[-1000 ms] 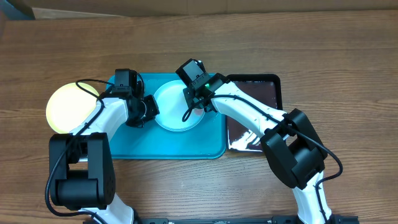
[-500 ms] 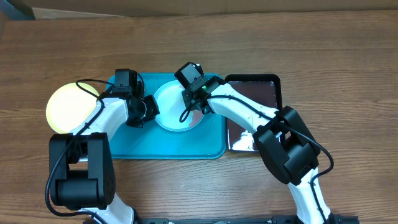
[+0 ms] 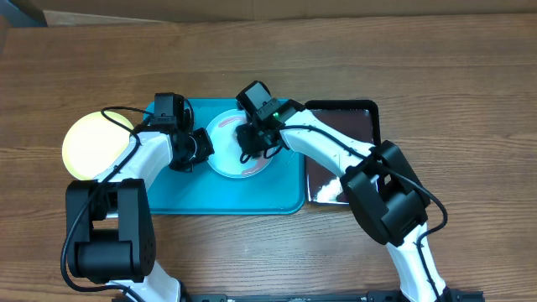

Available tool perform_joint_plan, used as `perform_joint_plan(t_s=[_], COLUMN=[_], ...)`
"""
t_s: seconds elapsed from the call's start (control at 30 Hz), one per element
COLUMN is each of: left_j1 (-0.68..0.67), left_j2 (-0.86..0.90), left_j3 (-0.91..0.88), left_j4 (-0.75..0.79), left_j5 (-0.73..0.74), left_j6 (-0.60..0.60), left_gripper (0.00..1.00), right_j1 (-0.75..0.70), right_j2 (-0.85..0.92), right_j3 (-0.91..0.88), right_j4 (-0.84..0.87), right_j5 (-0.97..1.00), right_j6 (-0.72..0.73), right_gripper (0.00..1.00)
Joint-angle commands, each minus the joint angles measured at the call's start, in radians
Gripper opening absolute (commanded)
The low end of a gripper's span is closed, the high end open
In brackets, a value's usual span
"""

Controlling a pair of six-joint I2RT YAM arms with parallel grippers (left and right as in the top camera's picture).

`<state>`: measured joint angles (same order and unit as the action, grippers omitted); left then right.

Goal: Clean dirty plates on tray and stack at the side

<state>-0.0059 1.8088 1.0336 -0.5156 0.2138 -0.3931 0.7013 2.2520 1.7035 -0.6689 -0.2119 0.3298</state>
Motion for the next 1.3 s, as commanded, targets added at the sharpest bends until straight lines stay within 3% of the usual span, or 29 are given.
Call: perform_joint_plan(t_s=[0.0, 0.37, 0.43, 0.57, 0.77, 1.03, 1.07, 1.2, 1.27], left_j1=[-0.008, -0.008, -0.008, -0.008, -0.008, -0.008, -0.008, -0.008, -0.008], left_j2=[0.013, 0.013, 0.013, 0.013, 0.013, 0.013, 0.013, 0.013, 0.013], left_j3=[-0.006, -0.006, -0.006, -0.006, -0.006, -0.006, -0.006, -0.006, -0.006], left_j4=[0.008, 0.007, 0.007, 0.007, 0.008, 0.003, 0.003, 0.003, 0.003], left_j5=[0.023, 0.023, 0.023, 0.023, 0.023, 0.023, 0.023, 0.023, 0.022], left_j6=[-0.004, -0.003, -0.003, -0.003, -0.003, -0.003, -0.003, -0.003, -0.003], left_gripper=[0.04, 0.04, 0.04, 0.04, 0.04, 0.04, 0.04, 0.04, 0.06], right_j1=[0.016, -0.158, -0.243, -0.34, -0.417, -0.42, -0.42, -0.422, -0.422], right_j2=[0.042, -0.102, -0.148, -0.152, -0.152, -0.152, -0.152, -0.152, -0.153], right_j3=[0.067, 0.369, 0.372, 0.367, 0.256, 0.007, -0.02, -0.061, -0.055], right_j4=[-0.041, -0.448, -0.635, -0.83, -0.854, -0.634, -0.597, -0.537, -0.532], right_j5=[-0.259, -0.22, -0.04, 0.122, 0.23, 0.283, 0.286, 0.286, 0.285], right_j6=[0.003, -0.128, -0.148, -0.148, -0.116, -0.094, -0.094, -0.095, -0.095], right_gripper=[0.04, 0.04, 0.04, 0.04, 0.04, 0.04, 0.05, 0.46, 0.52])
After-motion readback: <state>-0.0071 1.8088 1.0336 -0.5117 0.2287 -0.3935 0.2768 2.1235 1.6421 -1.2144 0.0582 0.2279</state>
